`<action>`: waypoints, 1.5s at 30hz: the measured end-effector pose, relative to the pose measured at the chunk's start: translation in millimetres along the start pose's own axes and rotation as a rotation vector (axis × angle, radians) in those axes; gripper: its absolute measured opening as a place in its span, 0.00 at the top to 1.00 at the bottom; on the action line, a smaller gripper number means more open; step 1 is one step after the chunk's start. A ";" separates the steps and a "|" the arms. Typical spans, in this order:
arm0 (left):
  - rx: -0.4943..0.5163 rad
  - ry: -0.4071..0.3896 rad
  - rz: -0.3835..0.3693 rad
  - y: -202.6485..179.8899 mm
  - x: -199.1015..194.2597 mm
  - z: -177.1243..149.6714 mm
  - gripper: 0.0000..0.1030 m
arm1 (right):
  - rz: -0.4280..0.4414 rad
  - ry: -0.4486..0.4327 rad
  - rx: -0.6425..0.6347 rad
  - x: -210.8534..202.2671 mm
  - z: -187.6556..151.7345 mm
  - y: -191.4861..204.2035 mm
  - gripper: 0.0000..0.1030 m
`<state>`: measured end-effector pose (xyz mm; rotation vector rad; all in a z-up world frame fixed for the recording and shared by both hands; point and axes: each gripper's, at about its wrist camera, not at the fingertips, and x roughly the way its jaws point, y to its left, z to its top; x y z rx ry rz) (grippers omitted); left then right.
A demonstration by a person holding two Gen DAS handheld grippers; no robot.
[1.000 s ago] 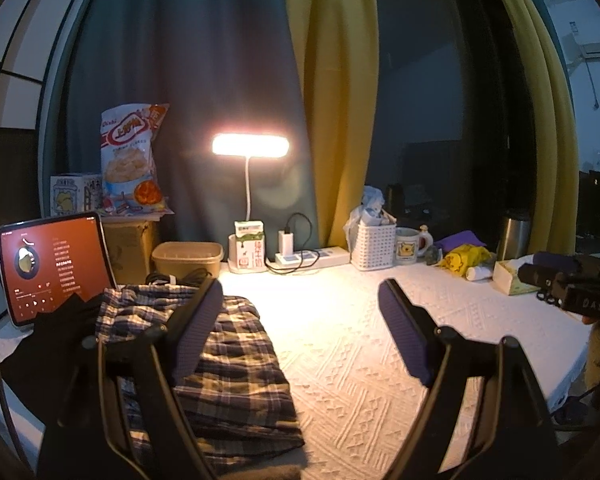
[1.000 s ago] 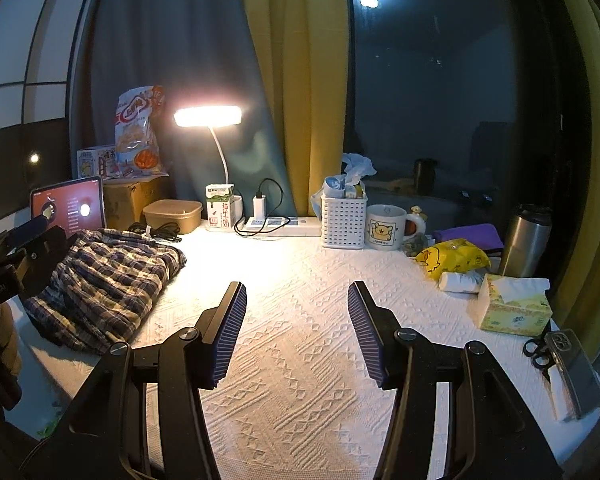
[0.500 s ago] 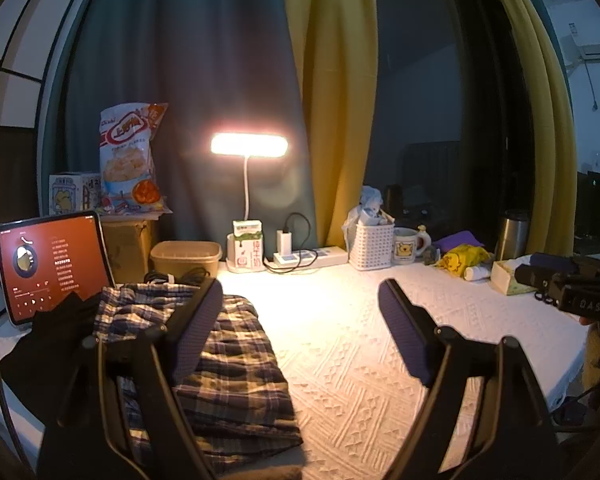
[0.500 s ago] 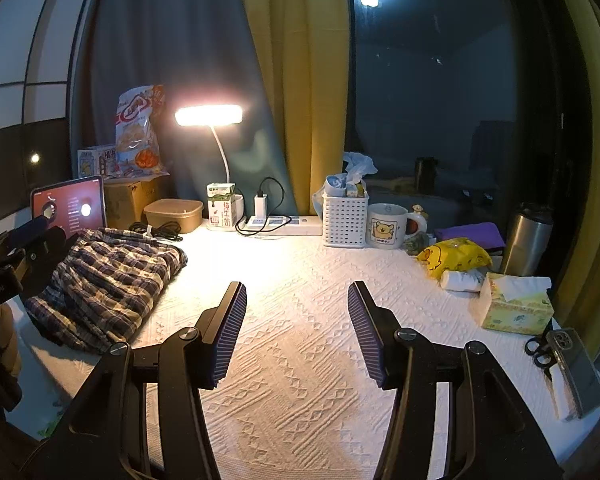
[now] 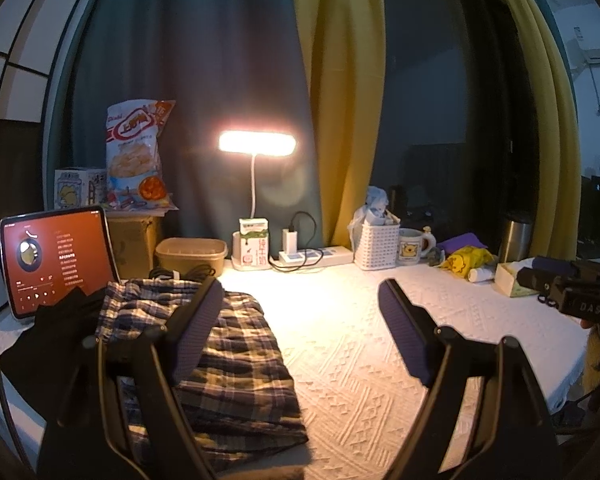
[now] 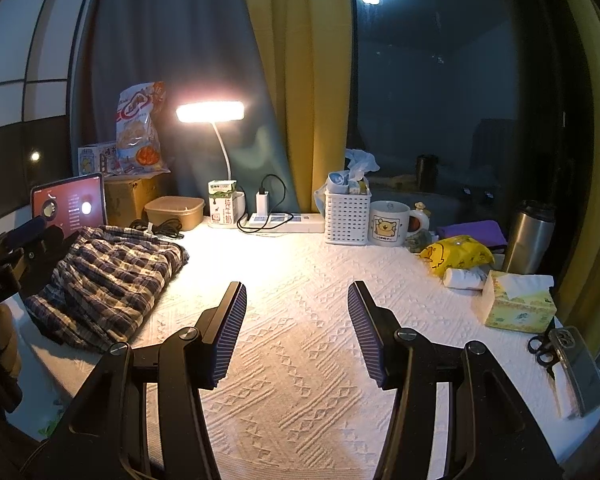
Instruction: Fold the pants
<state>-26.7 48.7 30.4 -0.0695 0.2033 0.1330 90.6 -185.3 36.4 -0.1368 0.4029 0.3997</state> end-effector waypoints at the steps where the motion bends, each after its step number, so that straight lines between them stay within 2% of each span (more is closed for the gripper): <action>1: -0.001 0.000 0.001 0.1 0.0 -0.4 0.21 | 0.000 0.000 -0.001 0.0 -0.1 0.4 0.46; 45: -0.017 -0.020 0.008 -0.4 -3.6 -0.7 0.21 | 0.002 0.011 -0.002 3.0 -1.0 5.3 0.46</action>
